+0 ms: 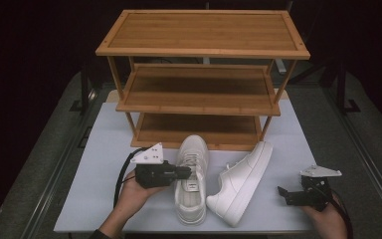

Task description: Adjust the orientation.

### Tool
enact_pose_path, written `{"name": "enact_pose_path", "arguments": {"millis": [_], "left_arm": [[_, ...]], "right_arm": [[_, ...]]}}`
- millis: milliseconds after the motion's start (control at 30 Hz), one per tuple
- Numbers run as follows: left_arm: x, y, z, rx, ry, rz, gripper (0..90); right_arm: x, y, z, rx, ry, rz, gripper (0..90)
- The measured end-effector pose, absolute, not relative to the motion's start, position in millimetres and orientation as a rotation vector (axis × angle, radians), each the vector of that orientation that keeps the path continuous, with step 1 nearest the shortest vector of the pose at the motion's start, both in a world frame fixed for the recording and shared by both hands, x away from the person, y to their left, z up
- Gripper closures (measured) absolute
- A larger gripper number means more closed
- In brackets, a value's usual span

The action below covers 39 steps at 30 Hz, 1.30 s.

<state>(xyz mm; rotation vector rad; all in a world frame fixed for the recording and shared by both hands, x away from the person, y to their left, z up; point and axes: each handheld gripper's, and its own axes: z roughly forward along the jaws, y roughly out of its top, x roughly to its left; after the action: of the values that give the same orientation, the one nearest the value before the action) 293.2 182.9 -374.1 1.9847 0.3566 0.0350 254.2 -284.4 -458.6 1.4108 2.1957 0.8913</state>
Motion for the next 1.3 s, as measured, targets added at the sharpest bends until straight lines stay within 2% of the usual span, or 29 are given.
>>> {"name": "enact_pose_path", "arguments": {"millis": [67, 267, 400, 500, 633, 1033, 1300], "left_arm": [[292.1, 185.2, -372.0, 1.985, 0.373, 0.050, 71.3], [289.7, 187.2, -375.8, 2.014, 0.452, 0.071, 42.9], [290.0, 186.9, -384.3, 2.023, 0.511, 0.081, 32.3], [290.2, 184.8, -391.8, 2.035, 0.541, 0.077, 30.8], [289.0, 183.3, -396.8, 2.055, 0.559, 0.092, 35.1], [284.2, 186.2, -392.0, 2.068, 0.594, 0.077, 59.6], [280.6, 183.1, -387.5, 2.087, 0.631, 0.077, 72.5]], "right_arm": [[254.2, -284.5, -458.6, 1.410, 2.196, 0.891, 1.1], [254.2, -284.5, -458.6, 1.411, 2.195, 0.892, 1.1], [254.2, -284.5, -458.6, 1.411, 2.195, 0.893, 1.1], [254.1, -284.5, -458.6, 1.411, 2.195, 0.893, 1.1], [254.2, -284.5, -458.6, 1.411, 2.195, 0.893, 1.1], [254.2, -284.5, -458.6, 1.411, 2.196, 0.893, 1.1], [254.2, -284.5, -458.6, 1.411, 2.196, 0.893, 1.1]]}}
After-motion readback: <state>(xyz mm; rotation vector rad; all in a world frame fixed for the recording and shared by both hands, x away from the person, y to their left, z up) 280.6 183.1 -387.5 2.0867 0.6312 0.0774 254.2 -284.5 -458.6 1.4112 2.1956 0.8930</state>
